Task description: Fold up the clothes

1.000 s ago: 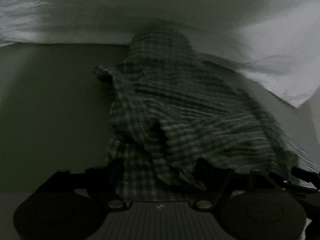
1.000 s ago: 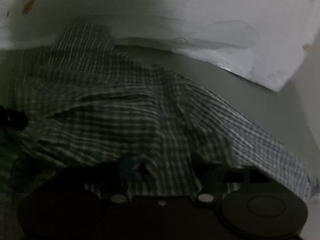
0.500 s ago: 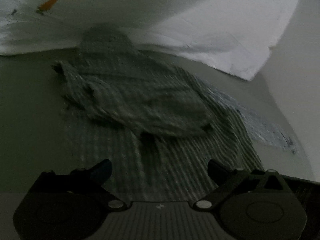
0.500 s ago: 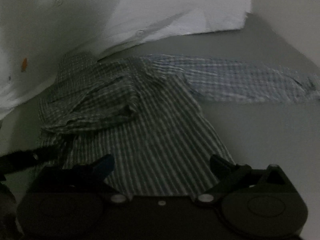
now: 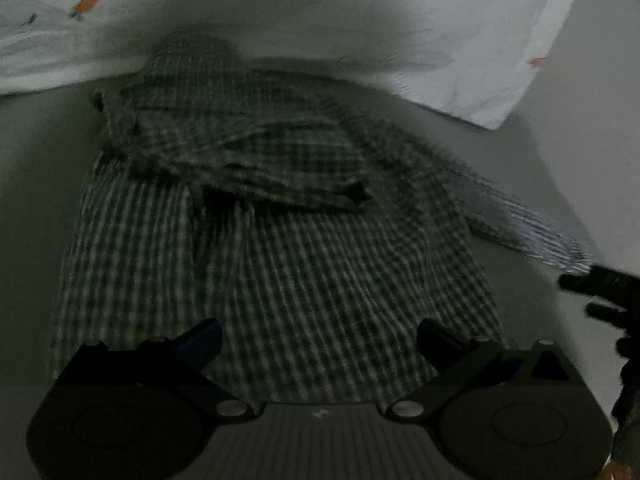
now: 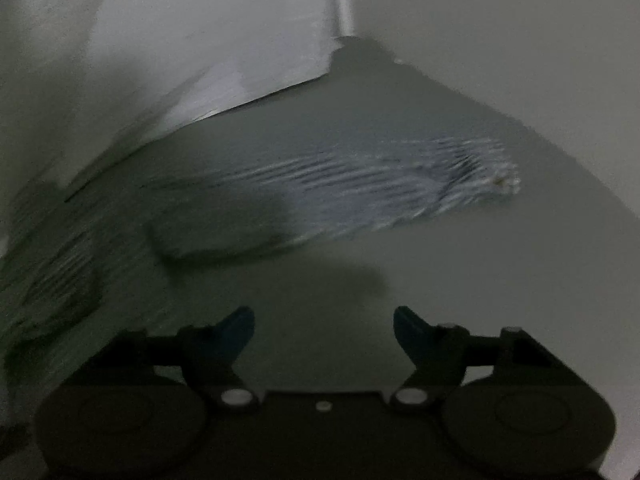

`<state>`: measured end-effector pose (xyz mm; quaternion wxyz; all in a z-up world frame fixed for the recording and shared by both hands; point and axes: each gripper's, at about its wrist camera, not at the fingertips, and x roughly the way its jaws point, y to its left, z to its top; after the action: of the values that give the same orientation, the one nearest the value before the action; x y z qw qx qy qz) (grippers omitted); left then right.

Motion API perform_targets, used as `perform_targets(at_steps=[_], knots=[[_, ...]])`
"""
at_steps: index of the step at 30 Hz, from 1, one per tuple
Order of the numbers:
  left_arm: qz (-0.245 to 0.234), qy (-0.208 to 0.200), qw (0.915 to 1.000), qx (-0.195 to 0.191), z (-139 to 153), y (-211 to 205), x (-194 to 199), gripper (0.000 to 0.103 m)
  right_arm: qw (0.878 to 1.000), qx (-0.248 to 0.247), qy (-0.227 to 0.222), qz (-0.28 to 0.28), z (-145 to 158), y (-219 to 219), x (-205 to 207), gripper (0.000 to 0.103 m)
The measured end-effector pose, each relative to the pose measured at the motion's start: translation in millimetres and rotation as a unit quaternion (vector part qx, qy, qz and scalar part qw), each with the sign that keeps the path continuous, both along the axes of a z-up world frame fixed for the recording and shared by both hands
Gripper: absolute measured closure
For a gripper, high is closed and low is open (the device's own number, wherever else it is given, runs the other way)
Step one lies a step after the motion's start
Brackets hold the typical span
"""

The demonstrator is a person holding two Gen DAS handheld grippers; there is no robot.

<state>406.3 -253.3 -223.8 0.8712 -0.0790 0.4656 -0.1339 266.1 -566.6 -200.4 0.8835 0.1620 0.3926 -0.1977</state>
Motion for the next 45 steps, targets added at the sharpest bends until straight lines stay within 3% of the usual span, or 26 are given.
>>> perform_targets(at_steps=[7,9,11,15,17,21,22,24,25,26,27,28,32,36,38,41,44,45], knots=[[0.040,0.058,0.9965,0.044,-31,-44,2,0.000,0.997,-0.072,-0.004,-0.041,-21,-92,8,0.025],[0.032,0.052,0.9939,0.092,-35,-59,3,0.000,0.996,-0.076,-0.006,-0.052,-30,-113,11,0.024],[0.005,0.043,0.9884,0.146,-39,-75,1,0.000,0.997,-0.049,-0.016,-0.056,-39,-130,13,0.021],[0.026,0.044,0.9899,0.132,-41,-75,4,0.000,0.996,0.030,-0.052,-0.066,-54,-148,18,0.010],[0.035,0.041,0.9896,0.133,-41,-75,3,0.000,0.994,0.034,-0.068,-0.073,-57,-148,23,0.004],[0.048,0.030,0.9897,0.132,-41,-75,-3,0.000,0.992,0.042,-0.078,-0.089,-57,-147,36,0.005],[0.051,0.027,0.9896,0.131,-40,-75,-5,0.000,0.992,0.030,-0.072,-0.095,-58,-146,42,0.008],[0.058,0.025,0.9894,0.131,-42,-77,-2,0.000,0.993,0.001,-0.056,-0.106,-58,-144,52,0.026],[0.063,0.026,0.9891,0.131,-42,-77,0,0.000,0.993,-0.025,-0.040,-0.110,-58,-141,59,0.048],[0.067,0.028,0.9887,0.131,-42,-78,1,0.000,0.992,-0.047,-0.028,-0.112,-58,-140,65,0.057],[0.071,0.030,0.9884,0.131,-42,-79,2,0.000,0.993,-0.049,-0.026,-0.108,-57,-141,68,0.059],[0.076,0.034,0.9879,0.131,-42,-79,4,0.000,0.993,-0.047,-0.027,-0.103,-57,-142,71,0.070],[0.076,0.046,0.9875,0.130,-42,-78,9,0.000,0.995,-0.027,-0.032,-0.088,-52,-144,78,0.079],[0.069,0.052,0.9882,0.126,-42,-76,11,0.000,0.996,-0.036,-0.047,-0.071,-34,-125,86,0.081],[0.062,0.051,0.9909,0.109,-39,-69,11,0.000,0.996,-0.044,-0.059,-0.058,-19,-108,94,0.082],[0.071,0.062,0.9955,-0.001,-31,-36,10,0.000,0.994,-0.063,-0.082,-0.031,10,-70,107,0.082],[0.107,0.055,0.9838,-0.133,-17,17,5,0.000,0.991,-0.079,-0.110,0.004,41,-11,122,0.082],[0.107,0.039,0.9828,-0.146,-10,36,2,0.000,0.989,-0.083,-0.121,0.018,52,15,126,0.082]])
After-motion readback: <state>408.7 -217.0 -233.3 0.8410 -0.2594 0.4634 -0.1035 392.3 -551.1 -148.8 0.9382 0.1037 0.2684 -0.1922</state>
